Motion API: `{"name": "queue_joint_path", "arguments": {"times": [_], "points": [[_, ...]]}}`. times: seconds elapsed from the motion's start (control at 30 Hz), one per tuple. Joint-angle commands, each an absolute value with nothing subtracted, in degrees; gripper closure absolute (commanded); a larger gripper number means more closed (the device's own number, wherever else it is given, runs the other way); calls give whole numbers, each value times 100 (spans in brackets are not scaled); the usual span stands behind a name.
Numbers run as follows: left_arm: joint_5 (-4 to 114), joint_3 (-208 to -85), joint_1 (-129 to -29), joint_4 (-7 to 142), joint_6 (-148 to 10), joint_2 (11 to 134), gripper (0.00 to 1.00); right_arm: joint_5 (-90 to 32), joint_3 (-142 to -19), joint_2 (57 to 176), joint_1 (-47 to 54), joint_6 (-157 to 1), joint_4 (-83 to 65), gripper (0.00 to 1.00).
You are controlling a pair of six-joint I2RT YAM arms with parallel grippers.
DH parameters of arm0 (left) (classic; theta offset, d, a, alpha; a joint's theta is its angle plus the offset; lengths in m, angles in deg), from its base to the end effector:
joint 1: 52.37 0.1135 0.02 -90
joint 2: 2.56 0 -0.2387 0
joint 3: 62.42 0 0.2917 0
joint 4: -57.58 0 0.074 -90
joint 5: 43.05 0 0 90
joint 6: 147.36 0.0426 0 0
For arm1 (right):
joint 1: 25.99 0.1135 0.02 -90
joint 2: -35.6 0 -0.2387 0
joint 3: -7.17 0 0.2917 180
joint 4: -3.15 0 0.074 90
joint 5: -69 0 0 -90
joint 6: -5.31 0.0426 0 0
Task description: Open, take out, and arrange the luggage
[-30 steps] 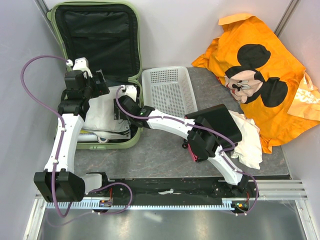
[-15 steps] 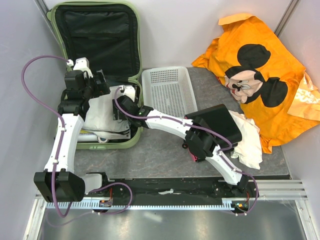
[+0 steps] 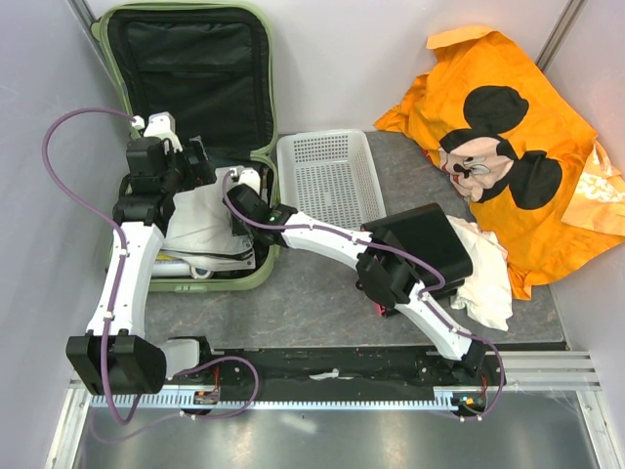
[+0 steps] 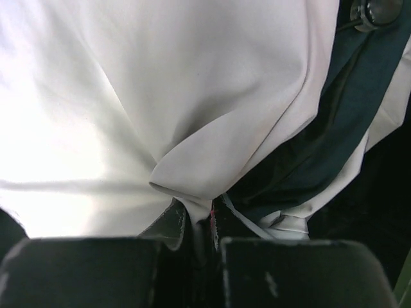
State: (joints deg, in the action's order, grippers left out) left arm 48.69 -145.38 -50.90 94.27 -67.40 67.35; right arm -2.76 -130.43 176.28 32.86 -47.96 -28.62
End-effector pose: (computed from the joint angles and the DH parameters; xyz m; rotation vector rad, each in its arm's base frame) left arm 0.3289 0.0071 0.3568 -0.1795 1.9773 -0.1271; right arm 0.3165 0.4979 0.1837 -0.2413 2.1972 0.6144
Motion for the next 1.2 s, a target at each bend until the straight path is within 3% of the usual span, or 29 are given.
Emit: {"name": "queue_joint_path", "arguments": {"times": [0.0, 0.33, 0.73, 0.9, 0.93, 1.0, 1.07, 1.1, 1.17], "points": [[4915, -14741, -5097, 9301, -6870, 6678, 1, -807, -12942, 17219, 3272, -5329, -2384, 100], [4502, -14759, -5097, 9362, -6782, 6617, 1, -676, -12871, 16024, 3140, -6104, -2374, 100], [4589, -14750, -5096, 9327, -6826, 6617, 1, -755, -12538, 15530, 2806, -6333, -3068, 100], [4616, -14715, -5088, 9301, -6826, 6634, 1, -886, -11739, 15399, 2710, -5913, -3096, 98], [4633, -14715, -5096, 9301, -6835, 6634, 1, -991, -11616, 15373, 2648, -5798, -3087, 93], [4668, -14706, -5097, 9301, -6843, 6652, 1, -1324, -11325, 15302, 2455, -5587, -3043, 72], [4660, -14706, -5097, 9283, -6861, 6652, 1, -1449, -11123, 15258, 2315, -5507, -2920, 63], [4669, -14697, -5097, 9283, -6870, 6652, 1, -1545, -11070, 15197, 2279, -5507, -2876, 51], [4660, -14697, -5097, 9266, -6870, 6652, 1, -1668, -10912, 15127, 2191, -5498, -2674, 38]]}}
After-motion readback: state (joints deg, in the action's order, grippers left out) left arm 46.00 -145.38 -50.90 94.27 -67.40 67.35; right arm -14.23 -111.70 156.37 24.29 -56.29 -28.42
